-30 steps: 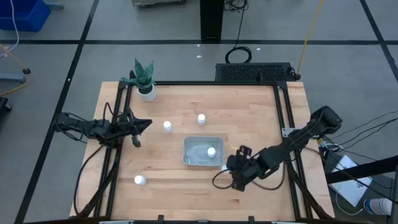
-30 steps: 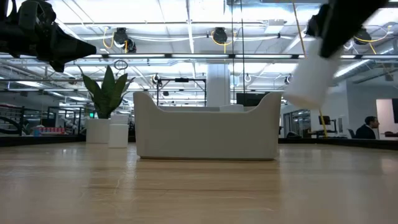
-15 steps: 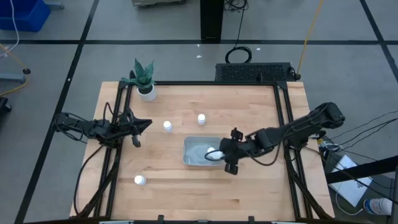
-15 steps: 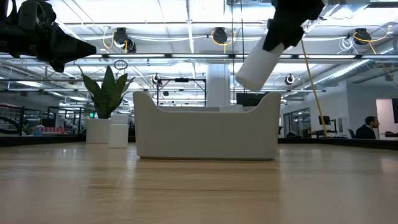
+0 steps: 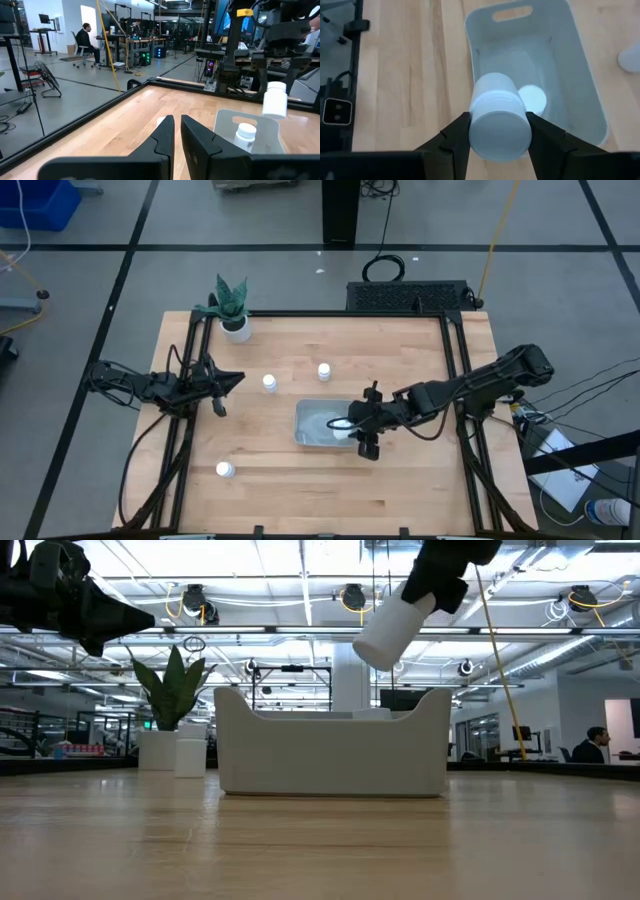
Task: Pick and place pill bottles into a basket
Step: Put the white pill bottle into the gray bin
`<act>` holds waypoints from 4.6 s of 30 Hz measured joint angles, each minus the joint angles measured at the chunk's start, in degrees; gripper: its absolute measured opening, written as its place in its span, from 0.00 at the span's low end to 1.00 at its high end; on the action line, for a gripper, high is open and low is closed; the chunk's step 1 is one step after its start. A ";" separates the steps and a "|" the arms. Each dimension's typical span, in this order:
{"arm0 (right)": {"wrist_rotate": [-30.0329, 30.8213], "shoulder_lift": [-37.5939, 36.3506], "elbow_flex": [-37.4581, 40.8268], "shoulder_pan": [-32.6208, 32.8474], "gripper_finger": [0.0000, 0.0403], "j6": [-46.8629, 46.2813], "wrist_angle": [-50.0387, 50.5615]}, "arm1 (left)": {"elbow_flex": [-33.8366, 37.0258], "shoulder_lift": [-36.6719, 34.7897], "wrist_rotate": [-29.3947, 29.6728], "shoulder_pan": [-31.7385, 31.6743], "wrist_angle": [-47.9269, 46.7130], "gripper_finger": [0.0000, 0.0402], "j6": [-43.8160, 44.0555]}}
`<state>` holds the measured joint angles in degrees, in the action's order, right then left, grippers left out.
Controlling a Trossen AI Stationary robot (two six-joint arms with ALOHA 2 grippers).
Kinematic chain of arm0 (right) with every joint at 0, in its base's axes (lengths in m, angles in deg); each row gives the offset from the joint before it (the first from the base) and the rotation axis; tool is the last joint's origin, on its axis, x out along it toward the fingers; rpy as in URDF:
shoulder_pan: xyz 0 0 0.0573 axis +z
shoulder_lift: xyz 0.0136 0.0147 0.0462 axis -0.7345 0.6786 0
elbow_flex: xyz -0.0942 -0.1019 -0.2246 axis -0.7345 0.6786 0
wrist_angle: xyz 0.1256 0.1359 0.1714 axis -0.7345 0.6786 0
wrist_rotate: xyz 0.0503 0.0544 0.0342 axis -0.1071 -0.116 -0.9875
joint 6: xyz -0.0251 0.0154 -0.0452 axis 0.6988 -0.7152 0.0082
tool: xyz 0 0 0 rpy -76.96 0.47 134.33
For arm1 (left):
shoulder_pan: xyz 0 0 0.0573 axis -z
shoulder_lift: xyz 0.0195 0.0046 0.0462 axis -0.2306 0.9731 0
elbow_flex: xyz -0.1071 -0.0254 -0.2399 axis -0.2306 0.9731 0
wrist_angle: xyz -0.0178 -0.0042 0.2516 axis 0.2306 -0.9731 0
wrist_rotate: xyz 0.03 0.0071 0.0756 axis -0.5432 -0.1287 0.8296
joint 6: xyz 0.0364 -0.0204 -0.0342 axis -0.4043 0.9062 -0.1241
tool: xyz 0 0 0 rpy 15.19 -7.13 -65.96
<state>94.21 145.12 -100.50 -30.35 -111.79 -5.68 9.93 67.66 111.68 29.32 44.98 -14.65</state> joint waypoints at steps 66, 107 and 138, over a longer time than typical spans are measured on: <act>-13.47 9.73 -0.22 -4.13 0.37 1.00 7.56 | 0.00 0.02 0.02 0.00 -0.02 0.09 -0.34; -17.78 14.28 -0.37 -4.49 0.37 3.64 5.98 | 0.00 -0.01 0.04 0.00 -0.07 0.09 -0.67; -16.54 10.93 -0.74 -3.69 0.46 2.29 4.05 | 0.00 0.01 0.04 0.00 -0.05 0.09 -1.15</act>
<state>77.67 156.04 -101.24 -34.03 -109.51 -1.63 9.93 67.68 111.72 29.32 44.93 -15.79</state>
